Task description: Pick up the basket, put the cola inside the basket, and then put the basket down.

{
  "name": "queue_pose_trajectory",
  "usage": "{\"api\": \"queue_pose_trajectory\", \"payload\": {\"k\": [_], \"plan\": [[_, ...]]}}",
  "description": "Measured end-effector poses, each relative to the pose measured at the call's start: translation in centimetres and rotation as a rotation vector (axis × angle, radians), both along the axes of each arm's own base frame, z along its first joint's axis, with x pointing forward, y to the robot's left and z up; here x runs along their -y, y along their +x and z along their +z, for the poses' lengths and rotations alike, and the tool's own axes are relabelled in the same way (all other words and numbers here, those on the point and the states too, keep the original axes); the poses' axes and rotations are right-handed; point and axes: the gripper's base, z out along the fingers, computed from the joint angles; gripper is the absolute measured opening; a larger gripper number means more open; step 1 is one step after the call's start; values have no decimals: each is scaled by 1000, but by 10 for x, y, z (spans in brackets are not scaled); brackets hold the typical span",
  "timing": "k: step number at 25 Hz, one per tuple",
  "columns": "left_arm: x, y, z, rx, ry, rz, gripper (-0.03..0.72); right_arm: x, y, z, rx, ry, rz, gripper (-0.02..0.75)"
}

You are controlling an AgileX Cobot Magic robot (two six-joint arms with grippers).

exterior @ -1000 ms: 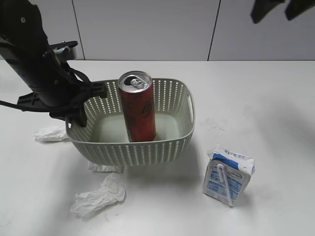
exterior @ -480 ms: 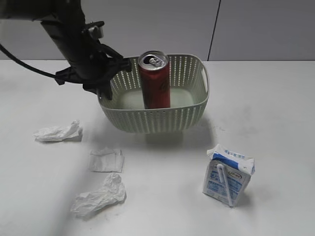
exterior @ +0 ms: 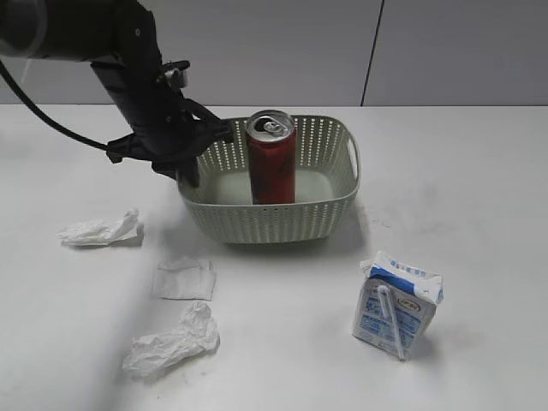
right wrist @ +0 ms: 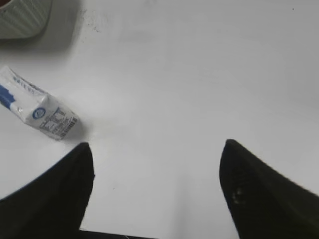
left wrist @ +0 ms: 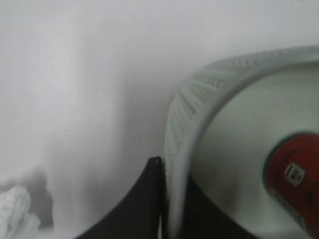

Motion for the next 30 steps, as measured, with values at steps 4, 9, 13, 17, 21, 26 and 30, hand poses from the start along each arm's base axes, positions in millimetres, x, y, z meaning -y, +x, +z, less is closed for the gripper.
{"api": "queue_pose_trajectory", "payload": {"k": [4,9,13,17,21,26,30], "plan": [[1,1,1,5,-9,5,152,2,-28,-22,60,4,-1,592],[2,0,3,-9,-16,5,592,3,-51,-40,137,12,0,592],[0,-2,13,-43,-6,-13,679,3,-61,-47,184,19,0,592],[-2,4,51,4,-11,-51,690,4,-66,-46,219,22,1,592],[-19,12,106,113,21,-70,690,4,-68,-46,229,23,1,592],[-72,23,152,223,86,-68,687,4,-68,-46,228,25,1,592],[-120,18,173,260,138,11,682,4,-68,-46,228,25,1,592]]}}
